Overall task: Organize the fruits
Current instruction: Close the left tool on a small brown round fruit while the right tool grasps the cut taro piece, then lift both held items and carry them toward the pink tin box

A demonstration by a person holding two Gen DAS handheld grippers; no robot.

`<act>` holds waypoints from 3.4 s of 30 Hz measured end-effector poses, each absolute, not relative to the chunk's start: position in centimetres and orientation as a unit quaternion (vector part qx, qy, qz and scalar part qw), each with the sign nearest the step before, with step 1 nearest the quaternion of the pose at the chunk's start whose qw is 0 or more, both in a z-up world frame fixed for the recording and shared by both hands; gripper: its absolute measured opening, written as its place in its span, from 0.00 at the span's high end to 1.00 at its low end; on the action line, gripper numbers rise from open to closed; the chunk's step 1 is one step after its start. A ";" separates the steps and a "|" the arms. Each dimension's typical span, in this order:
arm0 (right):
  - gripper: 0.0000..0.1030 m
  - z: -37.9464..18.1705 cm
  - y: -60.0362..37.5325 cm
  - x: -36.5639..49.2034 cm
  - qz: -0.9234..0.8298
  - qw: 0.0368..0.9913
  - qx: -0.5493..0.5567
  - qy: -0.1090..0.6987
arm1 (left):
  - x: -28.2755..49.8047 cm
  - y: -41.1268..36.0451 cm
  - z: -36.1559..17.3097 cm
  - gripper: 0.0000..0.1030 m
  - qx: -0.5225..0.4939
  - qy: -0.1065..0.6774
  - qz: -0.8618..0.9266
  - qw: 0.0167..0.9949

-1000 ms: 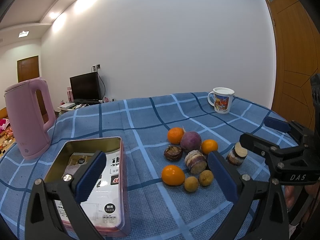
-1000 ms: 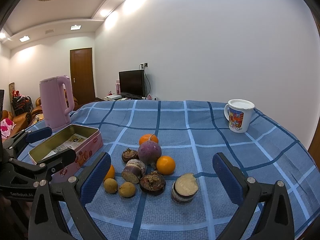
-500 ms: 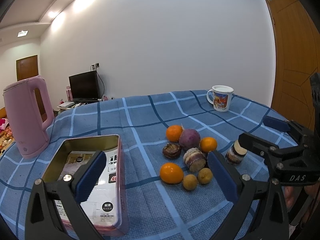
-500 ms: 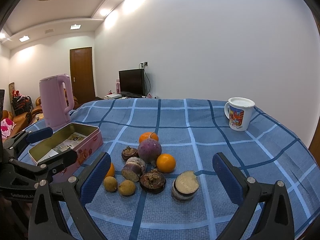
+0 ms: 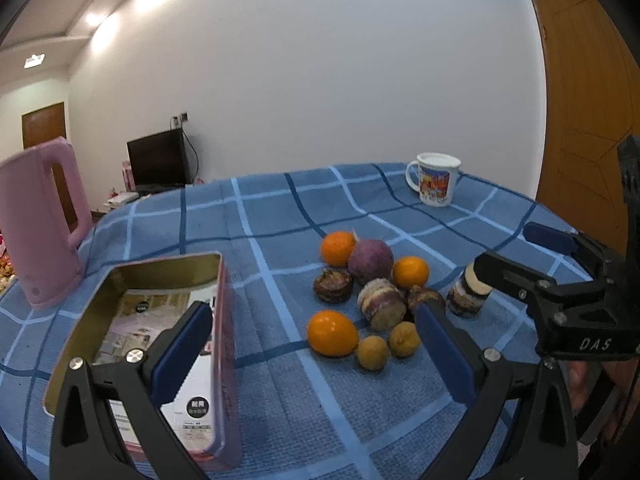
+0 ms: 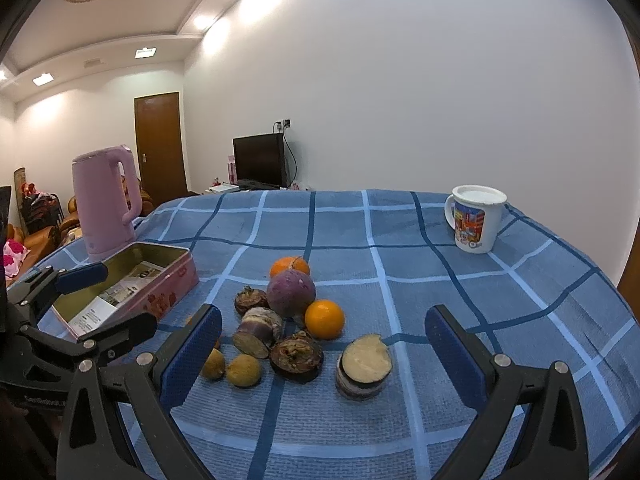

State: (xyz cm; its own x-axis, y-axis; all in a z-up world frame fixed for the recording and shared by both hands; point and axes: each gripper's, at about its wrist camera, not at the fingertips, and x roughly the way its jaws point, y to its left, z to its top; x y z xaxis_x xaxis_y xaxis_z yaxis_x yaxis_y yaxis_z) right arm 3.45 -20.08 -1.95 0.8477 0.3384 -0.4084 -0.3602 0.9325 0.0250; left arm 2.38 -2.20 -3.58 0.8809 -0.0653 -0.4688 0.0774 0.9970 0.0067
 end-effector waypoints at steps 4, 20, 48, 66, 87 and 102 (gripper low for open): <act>0.02 -2.7 -20.1 4.2 0.188 0.955 -0.028 0.227 | 3.1 -2.3 -4.4 0.11 0.006 0.265 -0.060 0.962; 0.30 -5.2 -20.3 6.9 0.183 0.933 -0.032 0.307 | 5.4 -4.0 -7.0 0.58 0.015 0.361 -0.132 0.923; 0.61 -5.5 -21.6 7.9 0.205 0.927 -0.002 0.313 | 6.2 -3.5 -7.2 0.73 -0.053 0.373 -0.182 0.908; 0.61 -4.6 -21.7 5.9 0.246 0.936 -0.001 0.252 | 4.0 -3.5 -5.7 0.73 -0.026 0.302 -0.148 0.941; 0.61 -4.1 -22.0 4.4 0.266 0.943 -0.004 0.202 | 2.0 -4.3 -4.9 0.73 0.014 0.245 -0.112 0.963; 0.61 -4.0 -22.2 3.5 0.272 0.946 -0.007 0.176 | 1.0 -3.9 -4.2 0.73 0.021 0.222 -0.098 0.970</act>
